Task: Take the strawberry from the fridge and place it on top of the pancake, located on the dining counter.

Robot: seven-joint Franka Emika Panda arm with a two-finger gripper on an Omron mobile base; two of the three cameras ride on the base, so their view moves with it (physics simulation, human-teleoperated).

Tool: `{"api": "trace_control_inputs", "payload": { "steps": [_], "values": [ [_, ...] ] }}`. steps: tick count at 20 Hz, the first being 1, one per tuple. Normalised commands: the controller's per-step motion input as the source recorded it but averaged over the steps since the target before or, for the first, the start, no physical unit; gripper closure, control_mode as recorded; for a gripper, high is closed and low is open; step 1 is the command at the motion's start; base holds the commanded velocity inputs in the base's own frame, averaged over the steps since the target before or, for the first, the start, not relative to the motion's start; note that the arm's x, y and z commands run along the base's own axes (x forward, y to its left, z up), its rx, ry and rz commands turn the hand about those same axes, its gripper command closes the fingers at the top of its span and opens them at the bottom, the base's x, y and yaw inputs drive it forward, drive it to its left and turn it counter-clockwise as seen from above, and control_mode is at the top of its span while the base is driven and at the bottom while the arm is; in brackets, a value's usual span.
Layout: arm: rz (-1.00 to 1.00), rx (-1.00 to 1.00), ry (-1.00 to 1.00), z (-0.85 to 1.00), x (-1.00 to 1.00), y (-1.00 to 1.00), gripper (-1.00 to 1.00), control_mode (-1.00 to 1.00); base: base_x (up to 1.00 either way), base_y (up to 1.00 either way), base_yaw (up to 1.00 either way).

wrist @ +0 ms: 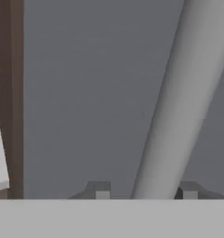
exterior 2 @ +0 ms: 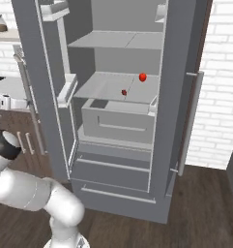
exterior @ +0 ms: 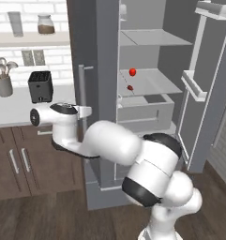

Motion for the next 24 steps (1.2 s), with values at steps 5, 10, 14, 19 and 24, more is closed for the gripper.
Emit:
{"api": "trace_control_inputs", "payload": {
  "steps": [5,10,14,19,24],
  "values": [
    [-0.04,0.05,-0.19,-0.31,0.23,0.74,1.0,-1.0,0.0,0.0,0.0],
    [0.0,0.11,-0.16,-0.01,-0.51,-0.37,-1.0,-1.0,0.0,0.0,0.0],
    [-0.01,0.2,-0.07,0.03,-0.75,-1.0,-1.0,-1.0,0.0,0.0,0.0],
    [-0.04,0.19,-0.01,0.14,-1.0,-0.86,-1.0,-1.0,0.0,0.0,0.0],
    [0.02,0.11,0.06,0.22,-0.97,-0.97,-1.0,-1.0,0.0,0.0,0.0]
  ]
}}
